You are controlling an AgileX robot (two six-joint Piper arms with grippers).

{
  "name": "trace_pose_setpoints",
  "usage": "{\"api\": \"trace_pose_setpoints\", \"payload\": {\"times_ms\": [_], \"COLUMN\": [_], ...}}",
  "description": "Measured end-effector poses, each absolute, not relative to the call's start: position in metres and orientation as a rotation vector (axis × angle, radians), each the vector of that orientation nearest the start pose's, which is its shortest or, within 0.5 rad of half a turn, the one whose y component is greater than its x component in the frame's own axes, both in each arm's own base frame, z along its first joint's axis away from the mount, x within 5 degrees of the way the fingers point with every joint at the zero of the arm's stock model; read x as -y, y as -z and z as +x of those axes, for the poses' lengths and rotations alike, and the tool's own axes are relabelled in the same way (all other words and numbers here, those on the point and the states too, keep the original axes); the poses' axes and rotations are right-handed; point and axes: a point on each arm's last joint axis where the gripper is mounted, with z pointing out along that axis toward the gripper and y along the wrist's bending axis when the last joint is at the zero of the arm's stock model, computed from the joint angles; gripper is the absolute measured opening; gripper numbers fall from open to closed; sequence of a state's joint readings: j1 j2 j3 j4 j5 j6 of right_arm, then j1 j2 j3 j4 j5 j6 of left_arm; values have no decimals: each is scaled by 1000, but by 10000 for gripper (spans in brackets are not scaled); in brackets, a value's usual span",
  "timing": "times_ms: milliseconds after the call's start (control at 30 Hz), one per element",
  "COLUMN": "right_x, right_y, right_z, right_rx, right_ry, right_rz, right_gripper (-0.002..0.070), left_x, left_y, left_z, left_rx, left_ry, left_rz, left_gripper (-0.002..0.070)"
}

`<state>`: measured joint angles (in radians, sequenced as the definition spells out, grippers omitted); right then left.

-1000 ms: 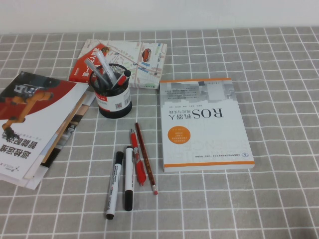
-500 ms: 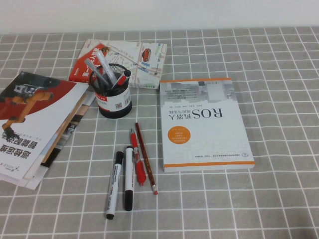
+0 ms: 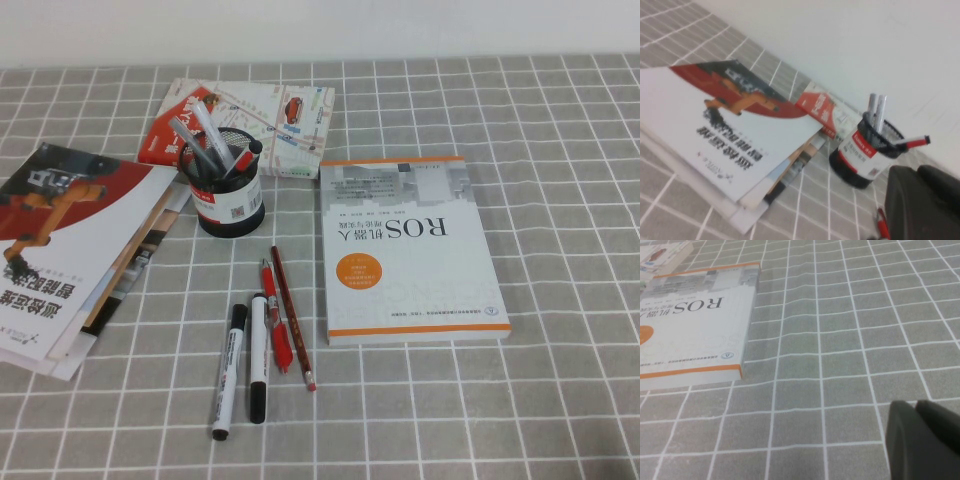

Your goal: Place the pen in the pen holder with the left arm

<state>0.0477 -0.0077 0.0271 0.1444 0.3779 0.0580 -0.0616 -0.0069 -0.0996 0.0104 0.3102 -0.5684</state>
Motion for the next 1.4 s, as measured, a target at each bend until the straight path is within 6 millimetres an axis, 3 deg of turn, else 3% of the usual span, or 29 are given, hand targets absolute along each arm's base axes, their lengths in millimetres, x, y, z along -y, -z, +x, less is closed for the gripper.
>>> {"api": "trace_pose_setpoints", "payload": {"times_ms": [167, 333, 467, 633, 1033, 1400], "right_x": [-7, -7, -7, -7, -7, -7], "right_y": [-171, -171, -171, -171, -171, -171], "right_z": [52, 52, 52, 52, 52, 52], "right_rx": [-1880, -1880, -1880, -1880, -1880, -1880], "right_ry": [-215, -215, -215, -215, -215, -215], "right_rz": [100, 100, 100, 100, 100, 100], "right_gripper": [-15, -15, -15, -15, -15, -15], "left_x": [3, 4, 9, 17, 40, 104], "left_y": [-241, -270, -295, -311, -279, -266], "left_z": [50, 60, 75, 102, 187, 244], "left_rx": [-1808, -1999, -2122, -2248, -2666, -2779], "left_ry": [412, 306, 277, 288, 350, 376], "left_rz": [-440, -350, -249, -123, 74, 342], "left_gripper": [-2, -2, -2, -2, -2, -2]}}
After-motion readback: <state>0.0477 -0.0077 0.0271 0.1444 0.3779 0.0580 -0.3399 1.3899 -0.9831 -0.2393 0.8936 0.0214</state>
